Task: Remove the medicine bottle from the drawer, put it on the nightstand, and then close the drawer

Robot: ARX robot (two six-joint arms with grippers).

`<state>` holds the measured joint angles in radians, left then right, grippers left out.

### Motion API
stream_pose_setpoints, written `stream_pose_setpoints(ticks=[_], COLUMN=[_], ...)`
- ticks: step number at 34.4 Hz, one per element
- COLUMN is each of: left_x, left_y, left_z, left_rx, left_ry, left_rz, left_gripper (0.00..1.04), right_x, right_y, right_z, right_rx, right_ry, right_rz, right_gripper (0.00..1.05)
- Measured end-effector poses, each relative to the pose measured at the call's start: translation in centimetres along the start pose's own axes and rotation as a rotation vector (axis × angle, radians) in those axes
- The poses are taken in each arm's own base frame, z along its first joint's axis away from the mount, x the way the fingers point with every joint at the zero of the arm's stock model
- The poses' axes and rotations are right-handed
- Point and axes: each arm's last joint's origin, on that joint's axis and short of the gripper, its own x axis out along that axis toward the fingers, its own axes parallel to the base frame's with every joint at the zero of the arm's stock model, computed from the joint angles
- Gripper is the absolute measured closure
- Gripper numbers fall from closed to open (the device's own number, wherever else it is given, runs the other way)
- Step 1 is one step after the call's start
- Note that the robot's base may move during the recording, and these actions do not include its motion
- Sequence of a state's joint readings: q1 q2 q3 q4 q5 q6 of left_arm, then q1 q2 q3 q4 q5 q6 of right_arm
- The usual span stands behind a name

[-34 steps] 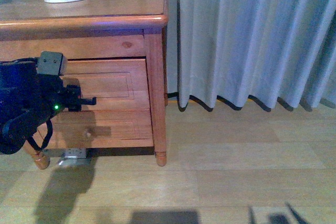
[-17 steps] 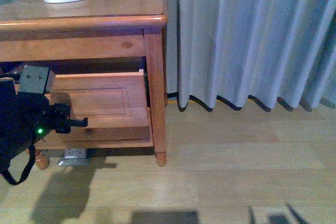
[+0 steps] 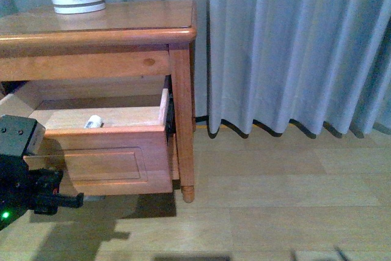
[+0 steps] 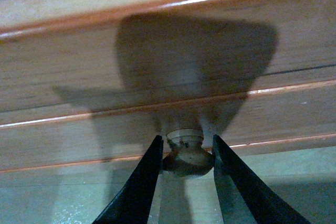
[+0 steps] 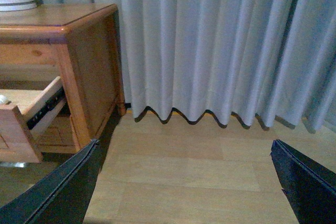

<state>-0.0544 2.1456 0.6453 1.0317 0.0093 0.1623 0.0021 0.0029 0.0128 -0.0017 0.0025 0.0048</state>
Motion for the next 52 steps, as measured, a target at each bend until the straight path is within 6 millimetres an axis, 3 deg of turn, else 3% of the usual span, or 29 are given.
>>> stream_pose_setpoints(ticks=[2,9,12,17,24,29,36,38,42,46,52], left_x=[-0.2,-2.6,-3.4,-5.5,-9.8,-14.2,-19.4,-20.7,-23.2,-23.3,-23.8], left_y=[0.0,-1.9,-1.6,-0.1,1.7,2.4,2.2,2.1,2.0,1.6,1.4], left_z=[0.0,-2.7,-1.9,1.5,6.9,10.3,10.9,10.4,8.4,6.3,5.1], left_rx=[0.006,0.077,0.077,0.048,-0.040,-0.083,-0.130,-0.139,-0.160,-0.161,-0.161], left_ry=[0.014,0.171,0.165,0.088,-0.047,-0.178,-0.256,-0.302,-0.469,-0.452,-0.464], left_rz=[-0.002,-0.155,-0.136,-0.090,-0.044,-0.037,-0.054,-0.014,0.101,0.098,0.100], left_gripper=[0.76,0.38,0.26,0.06,0.07,0.07,0.07,0.11,0.35,0.62,0.96], right_x=[0.0,0.0,0.0,0.0,0.0,0.0,0.0,0.0,0.0,0.0,0.0], right_y=[0.0,0.0,0.0,0.0,0.0,0.0,0.0,0.0,0.0,0.0,0.0], right_z=[0.0,0.0,0.0,0.0,0.0,0.0,0.0,0.0,0.0,0.0,0.0], right_rx=[0.000,0.000,0.000,0.000,0.000,0.000,0.000,0.000,0.000,0.000,0.000], right_ry=[0.000,0.000,0.000,0.000,0.000,0.000,0.000,0.000,0.000,0.000,0.000], right_rz=[0.000,0.000,0.000,0.000,0.000,0.000,0.000,0.000,0.000,0.000,0.000], right_gripper=[0.07,0.07,0.07,0.07,0.07,0.07,0.07,0.07,0.07,0.07,0.07])
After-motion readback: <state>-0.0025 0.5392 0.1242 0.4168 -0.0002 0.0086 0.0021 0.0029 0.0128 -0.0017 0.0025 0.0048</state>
